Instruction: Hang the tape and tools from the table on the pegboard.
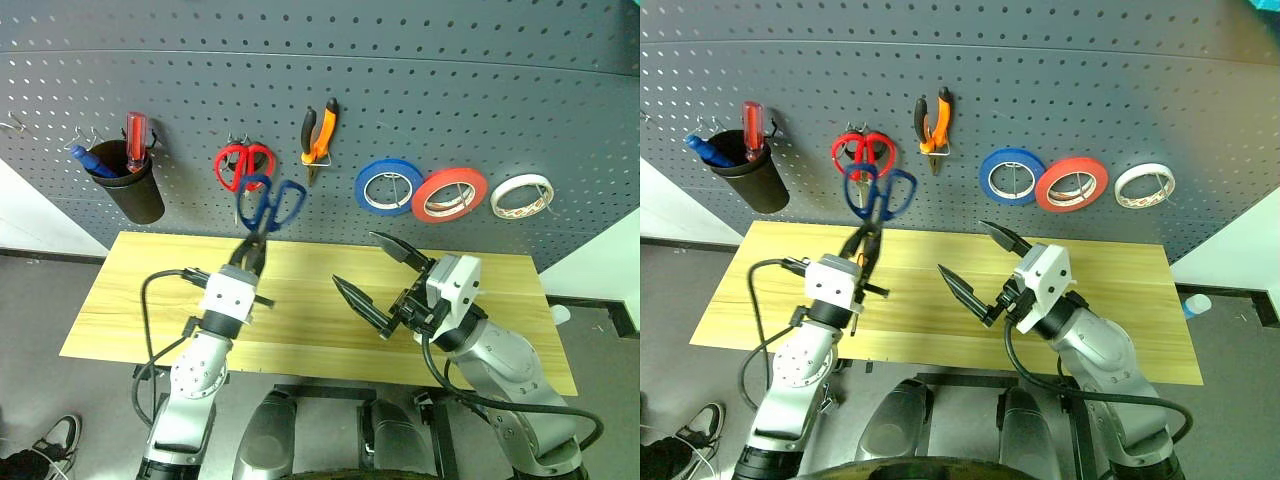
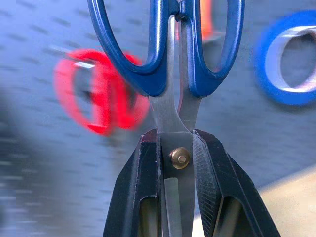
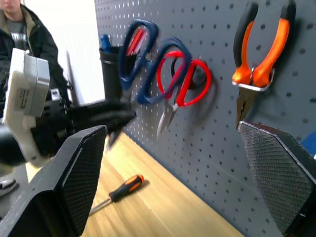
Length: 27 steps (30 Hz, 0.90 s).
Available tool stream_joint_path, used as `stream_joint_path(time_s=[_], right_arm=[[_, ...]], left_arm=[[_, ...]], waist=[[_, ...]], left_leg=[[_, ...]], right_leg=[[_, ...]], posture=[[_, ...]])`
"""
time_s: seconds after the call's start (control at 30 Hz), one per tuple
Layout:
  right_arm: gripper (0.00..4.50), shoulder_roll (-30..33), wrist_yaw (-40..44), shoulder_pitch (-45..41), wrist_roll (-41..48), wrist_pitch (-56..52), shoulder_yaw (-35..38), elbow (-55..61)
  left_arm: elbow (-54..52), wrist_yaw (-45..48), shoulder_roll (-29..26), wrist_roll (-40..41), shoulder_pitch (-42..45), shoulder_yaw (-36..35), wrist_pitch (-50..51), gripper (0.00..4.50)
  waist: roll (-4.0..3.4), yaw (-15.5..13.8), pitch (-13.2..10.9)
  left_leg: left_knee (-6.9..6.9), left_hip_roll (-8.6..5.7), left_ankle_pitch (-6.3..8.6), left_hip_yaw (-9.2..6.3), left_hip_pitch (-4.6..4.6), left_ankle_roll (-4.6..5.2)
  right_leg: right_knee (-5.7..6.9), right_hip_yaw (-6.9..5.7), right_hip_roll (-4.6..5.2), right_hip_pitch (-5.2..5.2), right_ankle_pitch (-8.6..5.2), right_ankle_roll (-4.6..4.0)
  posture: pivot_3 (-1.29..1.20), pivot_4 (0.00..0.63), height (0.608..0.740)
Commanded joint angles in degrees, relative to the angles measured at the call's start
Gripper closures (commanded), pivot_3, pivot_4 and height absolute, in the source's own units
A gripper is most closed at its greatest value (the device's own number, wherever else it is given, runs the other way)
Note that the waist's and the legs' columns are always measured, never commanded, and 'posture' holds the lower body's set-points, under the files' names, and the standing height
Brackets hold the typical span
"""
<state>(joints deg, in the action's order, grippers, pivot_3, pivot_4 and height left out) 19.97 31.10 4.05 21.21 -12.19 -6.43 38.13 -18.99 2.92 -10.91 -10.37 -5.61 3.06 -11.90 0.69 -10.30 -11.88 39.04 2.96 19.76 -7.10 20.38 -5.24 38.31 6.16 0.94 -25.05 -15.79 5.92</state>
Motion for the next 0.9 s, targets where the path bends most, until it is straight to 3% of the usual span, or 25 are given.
stream_joint_path(time_s=[0.03,0.57,0.9], right_arm=[[0.0,-0.88,0.44,-0.83,1.26,2.38,0.56,0.29],[0.0,-0.37,1.0,-2.57,-0.15,4.59,0.96,-3.14],[0.0,0.04,0.43,-1.94,-0.54,4.07,0.83,-2.49]], left_arm=[[-0.93,-2.14,0.57,-1.7,1.63,-1.08,-2.61,3.93],[4.95,-1.03,1.51,3.11,6.59,-3.64,1.8,3.93],[12.43,3.2,-0.19,6.34,11.87,-4.19,1.34,3.93]], waist=[[-0.01,-0.12,0.01],[-0.06,-3.1,0.84],[-0.11,-3.18,1.08]], left_leg=[[0.0,0.0,0.0,0.0,-0.01,0.0],[0.05,0.0,0.0,0.0,-0.06,0.0],[0.08,0.0,-0.01,0.0,-0.11,-0.01]], right_leg=[[-0.02,0.0,0.01,0.03,0.01,0.01],[-0.08,-0.01,-0.01,0.1,0.16,0.16],[-0.07,-0.02,-0.02,0.17,0.2,0.14]], posture=[[0.31,0.126,0.681],[0.33,0.103,0.681],[0.32,0.109,0.681]])
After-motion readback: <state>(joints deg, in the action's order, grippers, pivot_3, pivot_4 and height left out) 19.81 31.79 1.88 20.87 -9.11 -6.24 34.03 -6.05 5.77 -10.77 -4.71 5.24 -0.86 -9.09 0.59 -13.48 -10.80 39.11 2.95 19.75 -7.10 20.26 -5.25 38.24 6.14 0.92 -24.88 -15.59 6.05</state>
